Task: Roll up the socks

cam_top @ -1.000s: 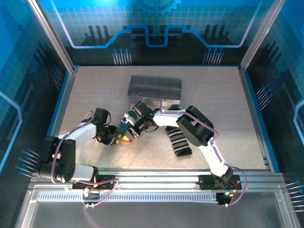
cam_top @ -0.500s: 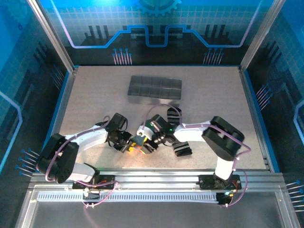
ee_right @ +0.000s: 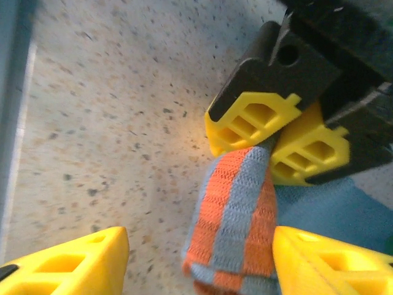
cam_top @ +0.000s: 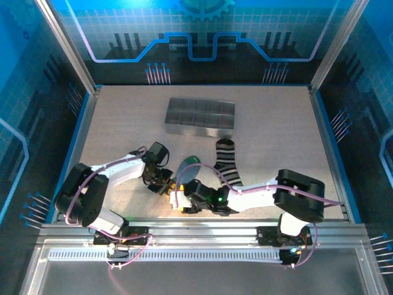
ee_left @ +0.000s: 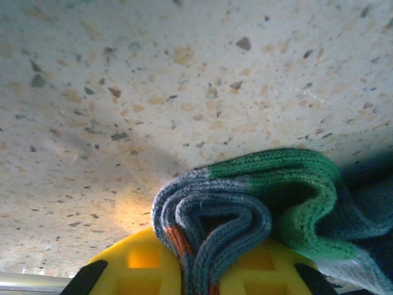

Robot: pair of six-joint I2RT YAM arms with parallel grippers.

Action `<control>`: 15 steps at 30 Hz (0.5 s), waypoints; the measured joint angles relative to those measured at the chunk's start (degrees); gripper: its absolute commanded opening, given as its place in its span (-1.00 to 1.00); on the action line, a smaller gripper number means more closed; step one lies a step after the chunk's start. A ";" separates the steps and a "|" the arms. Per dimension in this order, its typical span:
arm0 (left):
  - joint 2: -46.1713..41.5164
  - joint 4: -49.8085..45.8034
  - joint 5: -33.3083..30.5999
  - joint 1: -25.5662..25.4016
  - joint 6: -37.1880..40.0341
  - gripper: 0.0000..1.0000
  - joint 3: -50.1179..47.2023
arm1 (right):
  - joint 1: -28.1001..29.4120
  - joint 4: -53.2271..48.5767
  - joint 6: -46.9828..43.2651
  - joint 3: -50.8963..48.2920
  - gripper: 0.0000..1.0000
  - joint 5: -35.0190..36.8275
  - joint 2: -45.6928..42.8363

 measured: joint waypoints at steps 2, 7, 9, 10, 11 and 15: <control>0.35 -0.44 -0.02 -0.02 0.00 -1.00 0.42 | 0.07 0.24 -2.10 1.53 0.07 2.19 2.29; 0.63 -1.07 -0.39 -0.11 0.13 -1.00 0.85 | 0.04 -0.11 -4.24 5.09 -0.58 5.81 6.62; 0.50 -1.44 -1.18 -0.11 0.13 -0.98 1.05 | 0.07 -0.72 -3.82 5.79 -0.73 6.78 7.23; 0.31 -1.68 -1.68 -0.11 0.13 -0.84 1.16 | 0.09 -1.16 -3.34 6.12 -0.80 6.99 7.30; -0.04 -1.86 -2.21 -0.11 0.11 -0.67 1.16 | 0.07 -1.55 -2.58 6.40 -0.89 6.97 7.34; -2.62 -3.54 -3.98 -0.22 0.02 0.14 1.14 | -0.61 -2.38 1.53 7.17 -1.00 4.96 7.41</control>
